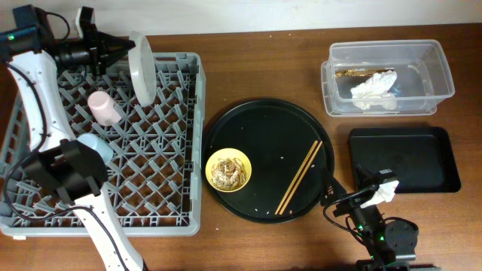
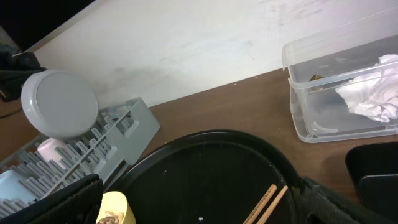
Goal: Sort waste into correct bins and load items into the dishwasher rack
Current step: 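Insert the grey plate upright into the rack slots and release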
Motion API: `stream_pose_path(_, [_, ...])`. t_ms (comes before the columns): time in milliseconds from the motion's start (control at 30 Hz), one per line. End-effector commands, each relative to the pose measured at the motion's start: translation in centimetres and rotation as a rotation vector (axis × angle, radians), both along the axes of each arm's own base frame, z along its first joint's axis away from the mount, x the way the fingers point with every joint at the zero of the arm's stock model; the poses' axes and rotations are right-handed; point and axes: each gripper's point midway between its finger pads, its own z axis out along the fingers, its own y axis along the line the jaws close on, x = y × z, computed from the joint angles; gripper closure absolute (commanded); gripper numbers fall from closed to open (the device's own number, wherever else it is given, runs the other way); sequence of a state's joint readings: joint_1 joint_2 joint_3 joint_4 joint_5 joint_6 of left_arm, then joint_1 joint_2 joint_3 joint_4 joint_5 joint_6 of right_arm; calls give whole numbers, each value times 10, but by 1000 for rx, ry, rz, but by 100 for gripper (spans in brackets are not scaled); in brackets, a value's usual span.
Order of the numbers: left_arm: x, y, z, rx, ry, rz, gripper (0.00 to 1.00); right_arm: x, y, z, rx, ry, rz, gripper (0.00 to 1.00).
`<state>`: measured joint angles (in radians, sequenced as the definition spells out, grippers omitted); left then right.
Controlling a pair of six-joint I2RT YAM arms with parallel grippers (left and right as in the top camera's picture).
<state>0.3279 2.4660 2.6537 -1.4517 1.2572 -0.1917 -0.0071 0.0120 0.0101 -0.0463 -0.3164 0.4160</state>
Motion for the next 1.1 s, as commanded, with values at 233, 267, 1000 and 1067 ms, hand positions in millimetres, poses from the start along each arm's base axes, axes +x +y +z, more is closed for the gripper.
stream_pose_path(233, [6,30,-30,106,49,69,94,0,1,-2,5,7,6,1])
stream_pose_path(267, [5,35,-39,160,78,86,88,0,1,-2,5,7,6,1])
stream_pose_path(1000, [-71,12,145,382,-378,124,47,0,1,-2,5,7,6,1])
stream_pose_path(1067, [-80,-32,153,564,-412,102,48,0,1,-2,5,7,6,1])
